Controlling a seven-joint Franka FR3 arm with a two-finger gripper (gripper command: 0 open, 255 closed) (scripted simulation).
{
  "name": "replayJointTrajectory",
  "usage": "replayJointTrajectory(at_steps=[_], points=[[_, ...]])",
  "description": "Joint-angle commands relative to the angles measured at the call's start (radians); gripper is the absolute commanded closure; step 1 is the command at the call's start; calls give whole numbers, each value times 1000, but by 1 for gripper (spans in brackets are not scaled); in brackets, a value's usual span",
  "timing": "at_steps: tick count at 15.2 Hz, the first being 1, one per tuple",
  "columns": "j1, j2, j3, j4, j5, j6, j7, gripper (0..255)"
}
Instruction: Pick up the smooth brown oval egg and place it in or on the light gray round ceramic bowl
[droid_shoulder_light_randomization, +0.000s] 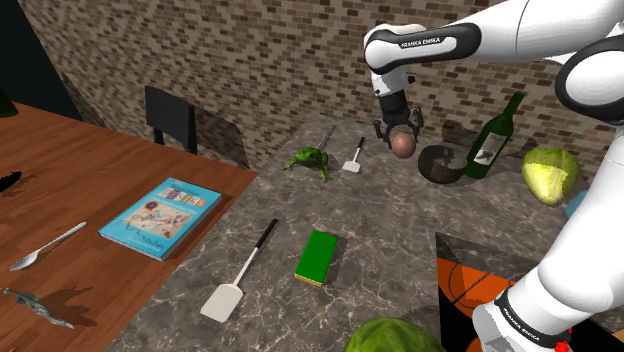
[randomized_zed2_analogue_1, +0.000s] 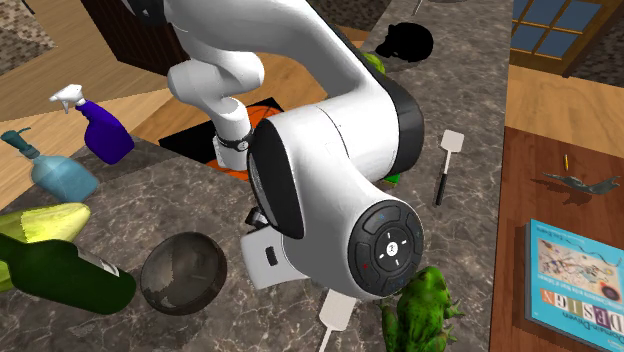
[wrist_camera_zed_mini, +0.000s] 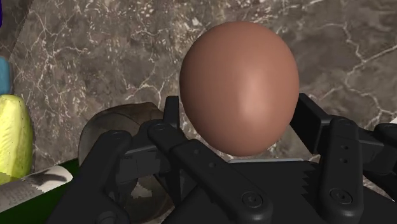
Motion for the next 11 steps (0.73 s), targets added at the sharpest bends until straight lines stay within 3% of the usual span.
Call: replayJointTrajectory(at_steps=[1, 5, 11], points=[[1, -6, 0, 22, 0, -28, -3, 255], [2, -9, 1, 64, 0, -73, -8, 255], [-78, -54, -54, 1, -55, -34, -141, 255]])
